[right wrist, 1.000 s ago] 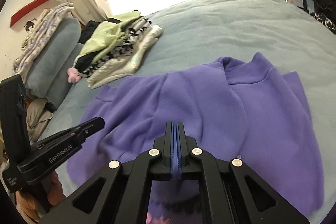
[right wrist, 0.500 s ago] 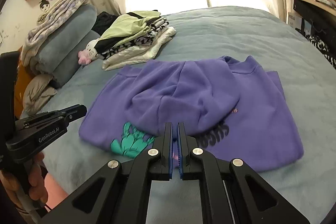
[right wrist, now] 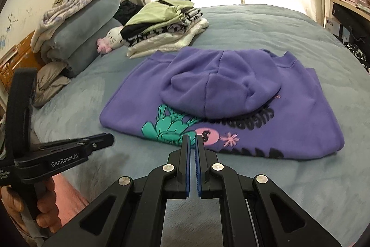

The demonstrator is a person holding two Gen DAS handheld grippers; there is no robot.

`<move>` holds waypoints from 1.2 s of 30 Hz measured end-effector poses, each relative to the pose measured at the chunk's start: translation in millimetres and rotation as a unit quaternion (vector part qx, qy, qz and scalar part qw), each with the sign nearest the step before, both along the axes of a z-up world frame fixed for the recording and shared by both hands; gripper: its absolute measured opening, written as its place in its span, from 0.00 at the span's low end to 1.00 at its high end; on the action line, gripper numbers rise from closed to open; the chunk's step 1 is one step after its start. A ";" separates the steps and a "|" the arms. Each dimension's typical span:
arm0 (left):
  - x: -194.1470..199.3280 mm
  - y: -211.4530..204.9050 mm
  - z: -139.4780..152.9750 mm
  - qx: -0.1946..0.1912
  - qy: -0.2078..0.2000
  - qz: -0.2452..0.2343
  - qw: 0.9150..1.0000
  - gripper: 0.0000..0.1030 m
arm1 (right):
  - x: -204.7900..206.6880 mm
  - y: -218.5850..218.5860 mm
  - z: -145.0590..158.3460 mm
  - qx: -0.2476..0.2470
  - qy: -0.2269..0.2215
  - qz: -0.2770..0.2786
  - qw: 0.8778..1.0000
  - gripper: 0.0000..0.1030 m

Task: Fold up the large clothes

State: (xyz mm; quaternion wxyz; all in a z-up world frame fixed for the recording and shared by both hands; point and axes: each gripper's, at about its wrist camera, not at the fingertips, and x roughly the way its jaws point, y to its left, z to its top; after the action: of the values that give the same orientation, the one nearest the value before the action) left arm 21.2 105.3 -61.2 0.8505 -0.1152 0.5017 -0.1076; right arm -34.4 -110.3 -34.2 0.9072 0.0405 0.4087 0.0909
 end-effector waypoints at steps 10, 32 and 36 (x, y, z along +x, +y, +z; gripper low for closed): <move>13.2 29.0 -40.1 -0.148 0.014 0.041 0.988 0.51 | 13.7 -5.3 -12.8 -0.001 0.012 0.006 1.000 0.04; 119.5 44.0 -98.8 -0.250 0.019 0.139 0.958 0.51 | 170.0 11.8 -9.0 0.000 -0.023 -0.041 0.999 0.04; 137.4 43.4 -90.9 -0.243 -0.013 0.147 0.959 0.40 | 193.9 14.4 -55.1 -0.004 0.036 -0.048 0.998 0.04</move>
State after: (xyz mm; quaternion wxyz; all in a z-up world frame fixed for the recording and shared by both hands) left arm 158.6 148.7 -152.1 0.8099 -0.3894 0.4269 -0.1010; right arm 159.5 -95.8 -89.3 0.8953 0.0595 0.4393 0.0444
